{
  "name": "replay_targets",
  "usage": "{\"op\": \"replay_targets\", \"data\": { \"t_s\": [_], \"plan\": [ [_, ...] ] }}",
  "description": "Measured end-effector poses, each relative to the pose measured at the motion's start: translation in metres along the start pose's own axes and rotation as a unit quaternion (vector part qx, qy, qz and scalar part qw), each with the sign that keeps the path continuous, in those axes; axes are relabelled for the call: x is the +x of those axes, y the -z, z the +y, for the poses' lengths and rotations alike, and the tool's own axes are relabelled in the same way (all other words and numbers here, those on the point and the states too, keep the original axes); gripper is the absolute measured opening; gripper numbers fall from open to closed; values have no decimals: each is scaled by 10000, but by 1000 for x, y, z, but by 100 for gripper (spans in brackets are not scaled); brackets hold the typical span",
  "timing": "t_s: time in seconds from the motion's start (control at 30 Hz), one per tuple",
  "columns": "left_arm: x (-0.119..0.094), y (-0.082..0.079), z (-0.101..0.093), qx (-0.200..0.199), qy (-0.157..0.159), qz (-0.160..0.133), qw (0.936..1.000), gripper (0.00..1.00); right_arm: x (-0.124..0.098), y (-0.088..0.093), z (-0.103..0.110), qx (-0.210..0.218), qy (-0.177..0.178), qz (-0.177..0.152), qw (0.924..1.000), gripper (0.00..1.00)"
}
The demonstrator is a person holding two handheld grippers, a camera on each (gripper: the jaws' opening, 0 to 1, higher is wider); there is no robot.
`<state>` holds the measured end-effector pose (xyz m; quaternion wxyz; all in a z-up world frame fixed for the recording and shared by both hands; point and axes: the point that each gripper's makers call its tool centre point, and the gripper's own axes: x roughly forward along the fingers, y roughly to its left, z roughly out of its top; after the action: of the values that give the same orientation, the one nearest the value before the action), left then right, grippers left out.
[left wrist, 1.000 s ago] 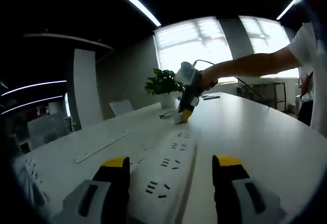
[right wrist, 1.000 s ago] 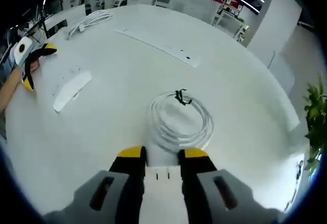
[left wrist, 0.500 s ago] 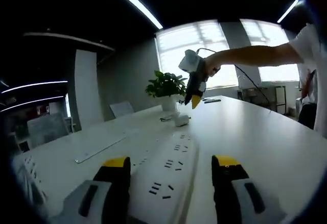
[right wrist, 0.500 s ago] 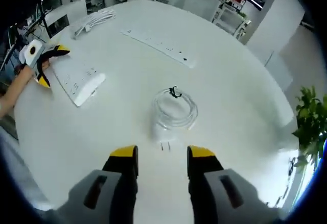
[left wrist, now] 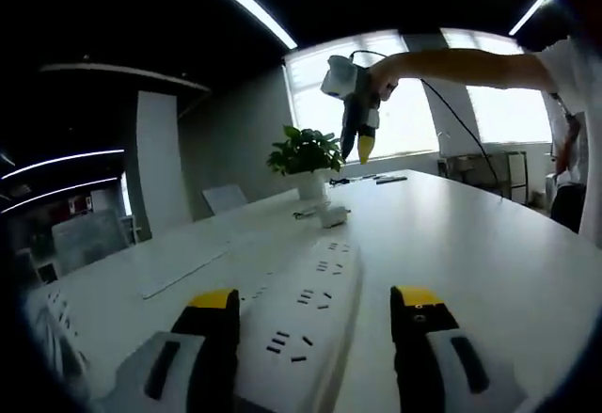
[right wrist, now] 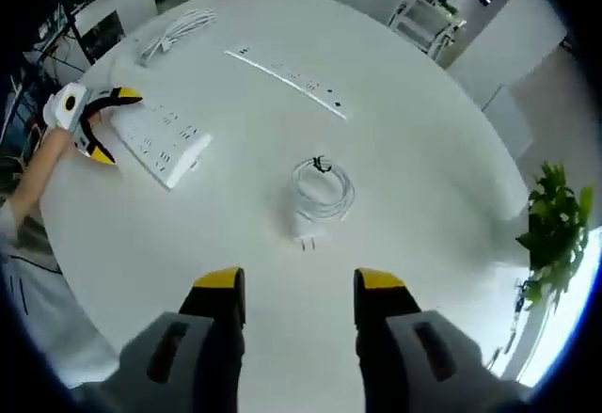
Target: Straighten the power strip on the desk, plug the charger into it
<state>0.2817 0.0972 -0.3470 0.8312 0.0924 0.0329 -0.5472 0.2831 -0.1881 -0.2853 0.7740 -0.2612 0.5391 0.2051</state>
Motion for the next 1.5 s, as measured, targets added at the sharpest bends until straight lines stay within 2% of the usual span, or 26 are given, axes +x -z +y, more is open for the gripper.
{"op": "replay_targets", "data": {
  "t_s": [0.03, 0.13, 0.2, 0.3, 0.37, 0.5, 0.77, 0.83, 1.0, 1.13, 1.23, 1.5],
  "plan": [
    [0, 0, 0, -10, 1, -1, 10000, 68, 9, 3, 6, -30, -36, 55, 10000, 47],
    [0, 0, 0, -14, 6, -8, 10000, 68, 32, 3, 3, 126, -5, 141, 9998, 50],
    [0, 0, 0, -18, 3, -14, 10000, 68, 44, 7, 9, 78, -58, 124, 9999, 51],
    [0, 0, 1, -13, 0, -16, 10000, 68, 59, -1, -6, -1, 128, -61, 9999, 46],
    [0, 1, 1, -13, 2, -9, 10000, 68, 66, -4, -12, -68, 169, -105, 9998, 44],
    [0, 1, 1, -6, 3, 4, 10000, 68, 82, -5, -19, -118, 14, 26, 9999, 44],
    [1, 2, 1, 18, -3, 28, 10000, 68, 103, -20, -27, -205, -65, -65, 9997, 43],
    [1, 2, 1, 22, -2, 29, 10000, 68, 109, -19, -28, -109, -122, -2, 9999, 38],
    [1, 2, 1, 22, 0, 25, 10000, 68, 109, -22, -25, -116, -176, -95, 9997, 36],
    [1, 2, 1, 29, 1, 19, 10000, 68, 108, -21, -20, -322, -279, -106, 9990, 33],
    [2, 2, 1, 50, -1, 22, 10000, 68, 108, -21, -20, -277, -342, -106, 9990, 30],
    [2, 2, 1, 66, -6, 21, 10000, 67, 107, -22, -25, -357, -252, -194, 9989, 25]
  ]
}}
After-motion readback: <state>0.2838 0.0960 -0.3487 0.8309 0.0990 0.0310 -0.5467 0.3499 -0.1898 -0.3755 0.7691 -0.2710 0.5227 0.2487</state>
